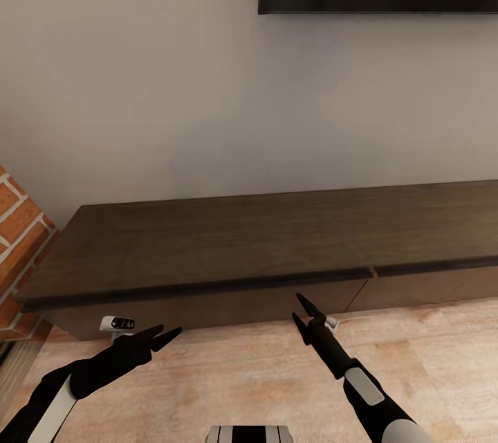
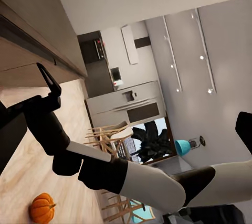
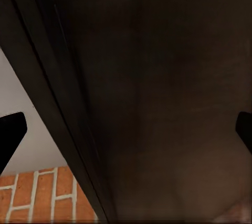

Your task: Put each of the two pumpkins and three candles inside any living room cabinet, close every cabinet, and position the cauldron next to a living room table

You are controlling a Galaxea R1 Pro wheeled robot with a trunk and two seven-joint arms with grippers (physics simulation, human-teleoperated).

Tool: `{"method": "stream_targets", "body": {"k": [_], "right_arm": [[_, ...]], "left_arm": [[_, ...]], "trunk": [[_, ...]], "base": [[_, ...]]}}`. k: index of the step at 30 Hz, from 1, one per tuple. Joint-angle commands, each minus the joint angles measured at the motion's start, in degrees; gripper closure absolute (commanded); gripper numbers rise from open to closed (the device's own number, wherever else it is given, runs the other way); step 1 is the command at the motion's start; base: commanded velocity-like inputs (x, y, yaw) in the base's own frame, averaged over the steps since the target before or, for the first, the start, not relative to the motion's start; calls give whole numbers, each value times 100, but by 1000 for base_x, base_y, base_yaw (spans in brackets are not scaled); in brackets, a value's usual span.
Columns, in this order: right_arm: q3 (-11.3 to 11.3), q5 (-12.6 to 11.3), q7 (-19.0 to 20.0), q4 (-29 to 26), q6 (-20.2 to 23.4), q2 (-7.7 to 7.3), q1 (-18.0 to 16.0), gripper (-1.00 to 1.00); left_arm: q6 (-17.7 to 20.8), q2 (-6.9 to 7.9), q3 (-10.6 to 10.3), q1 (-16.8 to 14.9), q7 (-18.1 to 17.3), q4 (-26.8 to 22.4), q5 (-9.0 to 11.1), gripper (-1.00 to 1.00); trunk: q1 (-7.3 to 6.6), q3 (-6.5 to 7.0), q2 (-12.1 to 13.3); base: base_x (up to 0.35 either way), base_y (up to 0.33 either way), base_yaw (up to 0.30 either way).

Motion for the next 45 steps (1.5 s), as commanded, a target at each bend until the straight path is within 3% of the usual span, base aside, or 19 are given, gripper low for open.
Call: {"method": "stream_targets", "body": {"k": [1,13,19,45], "right_arm": [[15,-29,21,2,56,0,-2,-100],[108,-23,50,-13,56,-7,-1,-100],[336,-23,59,-145,55,-6,0,-100],[352,-32,262,-174,-15,22,-2,-100]], "left_arm": [[60,1,-2,-1,-11,-1,13,-100],[62,6,-2,0,-11,-1,15,-100],[61,10,-2,4,-11,-1,13,-100],[62,1,-2,4,-11,-1,13,-100]], "trunk": [[-1,-4,-2],[-1,-4,-2],[-1,-4,-2],[-1,-4,-2]], "base": [[0,0,0],[0,0,0],[0,0,0],[51,0,0]]}}
